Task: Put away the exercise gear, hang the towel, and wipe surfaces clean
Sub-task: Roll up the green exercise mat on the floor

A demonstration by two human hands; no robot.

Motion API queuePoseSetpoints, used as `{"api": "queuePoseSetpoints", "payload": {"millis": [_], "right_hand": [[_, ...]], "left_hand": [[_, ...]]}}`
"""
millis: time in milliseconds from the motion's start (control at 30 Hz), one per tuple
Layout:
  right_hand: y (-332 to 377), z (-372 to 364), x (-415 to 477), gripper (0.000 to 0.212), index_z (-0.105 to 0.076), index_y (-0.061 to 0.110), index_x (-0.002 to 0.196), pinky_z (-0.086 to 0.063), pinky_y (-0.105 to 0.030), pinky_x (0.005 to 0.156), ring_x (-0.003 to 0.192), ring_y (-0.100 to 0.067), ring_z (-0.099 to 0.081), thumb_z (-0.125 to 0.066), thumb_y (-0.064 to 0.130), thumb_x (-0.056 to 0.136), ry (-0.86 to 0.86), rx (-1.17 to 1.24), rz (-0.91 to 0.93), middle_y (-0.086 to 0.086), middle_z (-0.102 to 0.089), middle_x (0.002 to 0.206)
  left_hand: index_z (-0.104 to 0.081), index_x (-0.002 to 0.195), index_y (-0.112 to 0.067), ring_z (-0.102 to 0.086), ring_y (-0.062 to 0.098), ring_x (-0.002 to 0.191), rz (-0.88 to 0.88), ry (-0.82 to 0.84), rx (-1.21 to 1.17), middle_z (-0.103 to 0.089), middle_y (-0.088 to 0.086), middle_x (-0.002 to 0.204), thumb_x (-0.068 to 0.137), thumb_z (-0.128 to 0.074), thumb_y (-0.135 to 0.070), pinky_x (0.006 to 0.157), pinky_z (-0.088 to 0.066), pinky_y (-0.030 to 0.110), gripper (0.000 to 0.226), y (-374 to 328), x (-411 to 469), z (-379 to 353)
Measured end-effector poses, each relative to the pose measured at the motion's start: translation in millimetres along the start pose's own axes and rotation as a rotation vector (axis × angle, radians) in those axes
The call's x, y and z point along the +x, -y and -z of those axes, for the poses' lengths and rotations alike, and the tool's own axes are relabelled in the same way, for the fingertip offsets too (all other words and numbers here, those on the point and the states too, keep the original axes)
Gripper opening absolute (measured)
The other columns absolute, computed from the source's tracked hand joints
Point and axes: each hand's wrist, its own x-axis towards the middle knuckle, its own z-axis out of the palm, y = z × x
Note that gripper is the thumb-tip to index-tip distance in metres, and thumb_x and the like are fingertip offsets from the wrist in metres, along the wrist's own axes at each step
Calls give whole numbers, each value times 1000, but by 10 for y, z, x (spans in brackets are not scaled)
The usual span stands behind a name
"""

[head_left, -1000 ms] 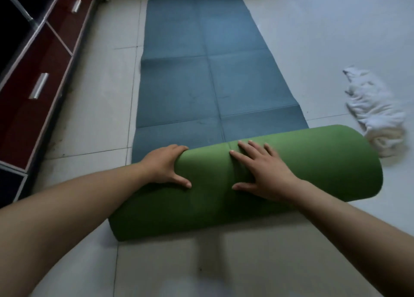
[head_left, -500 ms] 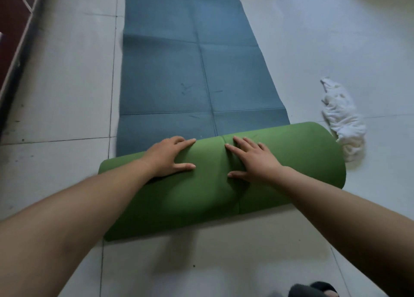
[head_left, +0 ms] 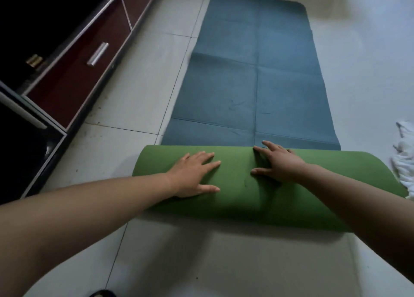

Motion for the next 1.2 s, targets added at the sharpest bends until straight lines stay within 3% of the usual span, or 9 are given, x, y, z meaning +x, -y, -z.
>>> {"api": "queuePoseSetpoints", "payload": {"millis": [200, 333, 433, 667, 800, 900, 1067, 1200], "right_hand": [[113, -131, -222, 79, -25, 28, 145, -14, -43, 116, 141, -21, -19, -47, 68, 81, -172, 70, 184, 1, -19, 155], [149, -324, -463, 106, -10, 24, 149, 1, -48, 117, 145, -22, 2, -52, 78, 67, -112, -14, 269, -2, -2, 158], [100, -328, -470, 121, 0, 24, 150, 4, -49, 116, 144, -23, 8, -56, 82, 60, -84, -85, 292, -4, 6, 158], [26, -365, -404, 110, 1, 26, 149, 4, -45, 115, 145, -23, 5, -54, 77, 68, -201, -61, 309, -4, 2, 158], [-42, -265, -266, 104, 0, 30, 149, -2, -44, 116, 145, -19, -2, -53, 75, 71, -289, -41, 257, -1, -4, 158], [-60, -116, -127, 98, -11, 27, 149, -11, -41, 115, 143, -19, -14, -54, 72, 72, -336, -13, 200, -1, -16, 156], [-89, 61, 44, 91, -22, 29, 145, -22, -39, 112, 137, -19, -29, -55, 72, 72, -312, 23, 103, 2, -28, 150], [-70, 79, 107, 87, -29, 28, 141, -29, -39, 108, 130, -19, -38, -53, 73, 72, -304, 15, 81, 3, -40, 143]], "left_hand": [[1, 149, -29, 3, 22, 146, 73, 168, 41, 7, 0, 159, 78, -36, -76, 118, -9, 47, 93, -105, 109, 52], [3, 149, -28, 0, 23, 146, 77, 215, 61, 7, 2, 159, 79, -39, -74, 118, -11, 42, 94, -145, 163, 194], [3, 149, -28, -1, 23, 146, 93, 223, 55, 6, 2, 159, 80, -42, -72, 119, -11, 39, 94, -191, 172, 245], [-3, 150, -27, -5, 23, 145, 102, 142, -36, -2, 4, 159, 83, -45, -66, 117, -14, 44, 88, -196, 181, 275], [-15, 149, -25, -15, 20, 143, 12, -12, -71, -13, 2, 157, 84, -50, -62, 117, -15, 38, 83, -195, 207, 331], [-16, 149, -26, -12, 19, 144, -28, -84, -56, -11, 0, 157, 77, -54, -68, 117, -15, 43, 92, -163, 214, 300], [-5, 149, -30, 0, 19, 145, -2, -69, 29, 1, -3, 158, 65, -65, -70, 117, -5, 47, 111, -103, 228, 282], [3, 147, -39, -1, 22, 145, 35, -58, 69, 3, -3, 158, 65, -70, -63, 116, -8, 49, 112, -24, 297, 254]]}}
